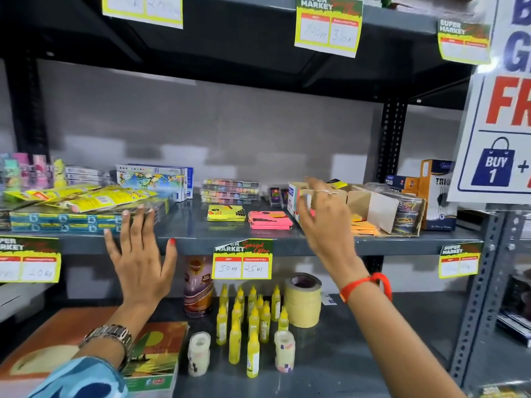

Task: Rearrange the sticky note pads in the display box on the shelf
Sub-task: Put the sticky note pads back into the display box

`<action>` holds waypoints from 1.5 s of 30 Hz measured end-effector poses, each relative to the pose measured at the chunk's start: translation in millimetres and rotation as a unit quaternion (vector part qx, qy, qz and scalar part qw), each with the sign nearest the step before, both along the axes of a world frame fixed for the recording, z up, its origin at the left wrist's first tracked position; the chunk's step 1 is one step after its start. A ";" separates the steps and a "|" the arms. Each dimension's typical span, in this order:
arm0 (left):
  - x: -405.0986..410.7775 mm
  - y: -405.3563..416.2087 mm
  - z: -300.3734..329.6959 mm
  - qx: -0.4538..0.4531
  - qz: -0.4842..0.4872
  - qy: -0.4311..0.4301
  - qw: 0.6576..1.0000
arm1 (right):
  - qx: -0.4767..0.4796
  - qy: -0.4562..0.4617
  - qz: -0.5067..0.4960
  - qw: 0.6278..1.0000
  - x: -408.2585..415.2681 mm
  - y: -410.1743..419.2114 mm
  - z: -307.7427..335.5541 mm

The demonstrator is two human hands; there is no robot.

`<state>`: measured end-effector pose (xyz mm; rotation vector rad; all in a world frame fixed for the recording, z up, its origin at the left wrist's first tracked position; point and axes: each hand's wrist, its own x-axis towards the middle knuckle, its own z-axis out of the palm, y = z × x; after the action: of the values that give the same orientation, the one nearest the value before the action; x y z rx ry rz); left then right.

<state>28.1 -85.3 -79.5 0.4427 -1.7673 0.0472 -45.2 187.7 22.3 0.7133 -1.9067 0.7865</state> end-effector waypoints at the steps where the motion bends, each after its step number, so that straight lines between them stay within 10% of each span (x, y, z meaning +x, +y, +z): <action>1: 0.2 -0.3 -0.2 0.000 0.000 0.000 1.000 | 0.046 -0.037 0.000 0.998 1.7 -13.4 1.4; 9: 3.3 -3.8 -1.0 -0.013 0.000 -0.017 1.000 | 0.243 -0.328 -0.039 0.912 -22.0 -71.2 7.7; 28: 5.3 0.7 -0.3 -0.003 -0.015 -0.023 1.000 | -0.037 -0.098 0.012 0.994 23.3 -8.2 39.9; 45: 10.0 -0.9 1.4 -0.009 -0.020 -0.037 0.999 | -0.107 -0.265 -0.044 0.957 -63.9 59.7 -5.7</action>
<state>38.1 -86.2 -78.1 0.3962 -1.8475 0.0516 -109.1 247.4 16.5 0.2933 -2.2572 1.1949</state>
